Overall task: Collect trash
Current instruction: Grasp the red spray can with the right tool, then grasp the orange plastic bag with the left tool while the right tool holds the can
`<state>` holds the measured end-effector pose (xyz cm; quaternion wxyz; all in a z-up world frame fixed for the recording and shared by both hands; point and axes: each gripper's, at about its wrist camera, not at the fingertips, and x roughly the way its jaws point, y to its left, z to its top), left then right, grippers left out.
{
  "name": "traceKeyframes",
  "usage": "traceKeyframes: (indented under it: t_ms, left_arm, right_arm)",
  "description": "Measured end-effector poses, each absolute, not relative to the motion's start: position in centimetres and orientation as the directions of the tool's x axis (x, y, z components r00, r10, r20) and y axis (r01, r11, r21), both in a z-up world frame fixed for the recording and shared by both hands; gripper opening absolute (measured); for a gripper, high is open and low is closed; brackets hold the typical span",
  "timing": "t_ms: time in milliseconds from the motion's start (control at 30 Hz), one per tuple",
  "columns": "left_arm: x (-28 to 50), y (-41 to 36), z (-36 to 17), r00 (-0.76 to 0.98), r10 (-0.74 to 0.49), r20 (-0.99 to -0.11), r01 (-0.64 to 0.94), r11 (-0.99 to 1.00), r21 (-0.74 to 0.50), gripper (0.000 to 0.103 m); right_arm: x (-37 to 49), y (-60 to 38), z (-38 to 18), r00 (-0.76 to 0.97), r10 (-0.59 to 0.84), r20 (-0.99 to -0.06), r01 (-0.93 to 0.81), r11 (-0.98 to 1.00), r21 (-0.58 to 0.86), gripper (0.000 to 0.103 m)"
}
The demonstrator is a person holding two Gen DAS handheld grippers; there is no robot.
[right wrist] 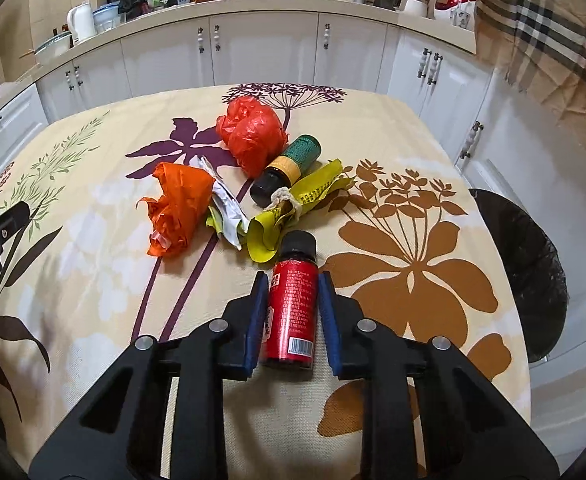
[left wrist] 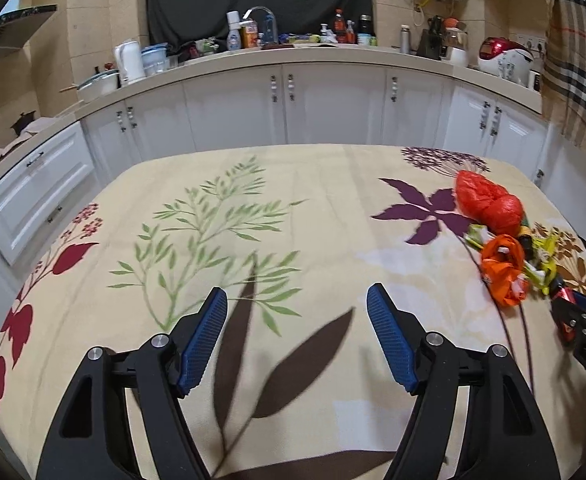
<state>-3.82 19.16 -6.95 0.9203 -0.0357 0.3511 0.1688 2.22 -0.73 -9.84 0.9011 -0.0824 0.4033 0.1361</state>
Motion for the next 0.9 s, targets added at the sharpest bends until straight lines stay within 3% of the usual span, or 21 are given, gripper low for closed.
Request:
traceKeyframes:
  t_ms: [467, 900]
  left_arm:
    - [-1.0, 13.8, -7.0, 0.712, 0.143, -0.687, -0.191, 0.982, 0.007, 0.071]
    - [2.8, 9.3, -7.1, 0.698, 0.116, -0.707, -0.144, 0.989, 0.020, 0.071]
  right_arm:
    - [2.8, -4.4, -8.0, 0.719, 0.136, -0.682, -0.227, 0.973, -0.045, 0.024]
    - [6.3, -8.1, -7.2, 0.750, 0.138, -0.647, -0.192, 0.981, -0.013, 0.024]
